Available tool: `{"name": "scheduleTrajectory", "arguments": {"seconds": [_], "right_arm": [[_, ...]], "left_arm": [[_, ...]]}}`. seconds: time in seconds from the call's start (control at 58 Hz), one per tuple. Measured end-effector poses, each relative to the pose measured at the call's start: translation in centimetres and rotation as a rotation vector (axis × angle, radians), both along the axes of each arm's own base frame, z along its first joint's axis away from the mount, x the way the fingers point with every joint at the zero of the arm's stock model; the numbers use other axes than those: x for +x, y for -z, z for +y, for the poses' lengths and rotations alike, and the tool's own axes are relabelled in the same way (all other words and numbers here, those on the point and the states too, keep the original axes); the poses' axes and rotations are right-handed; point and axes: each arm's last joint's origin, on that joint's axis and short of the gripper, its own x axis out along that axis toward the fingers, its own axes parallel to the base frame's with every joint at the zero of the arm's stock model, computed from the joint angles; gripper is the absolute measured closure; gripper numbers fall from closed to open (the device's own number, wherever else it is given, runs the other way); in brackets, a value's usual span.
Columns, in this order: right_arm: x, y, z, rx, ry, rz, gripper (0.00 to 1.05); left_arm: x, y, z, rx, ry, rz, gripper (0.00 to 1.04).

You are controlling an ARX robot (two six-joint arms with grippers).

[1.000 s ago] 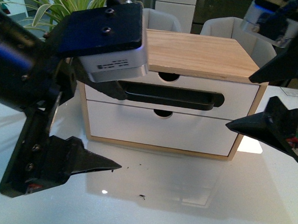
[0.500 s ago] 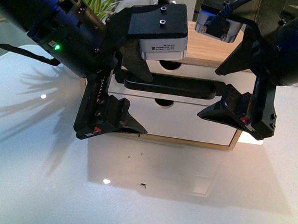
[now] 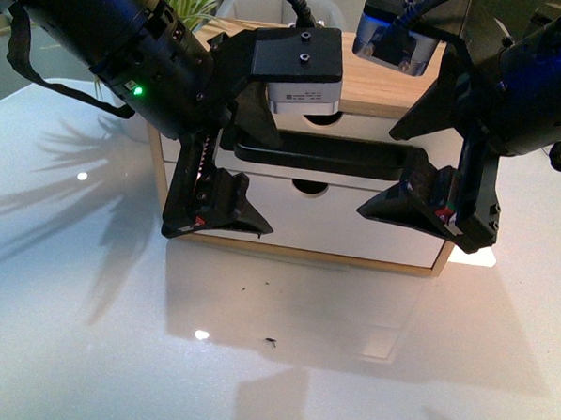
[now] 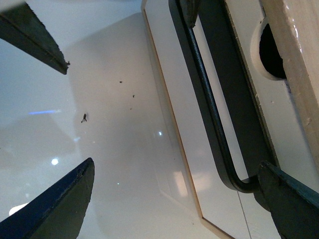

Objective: Pull drawer

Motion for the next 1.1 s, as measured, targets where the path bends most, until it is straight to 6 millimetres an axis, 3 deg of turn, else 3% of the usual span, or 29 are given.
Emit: {"name": "scheduleTrajectory", "arguments": {"seconds": [0.414, 1.103], "right_arm": [[0.7, 0.4, 0.3, 0.014, -0.009, 0.008, 0.09], [2.4, 2.2, 1.6, -0.008, -0.019, 0.033, 0.09]], "left_arm": [[1.6, 1.8, 0.4, 0.041, -0.014, -0.017, 0.07], [1.4, 2.2, 0.5, 0.073, 0.031, -0.004, 0.07]]}}
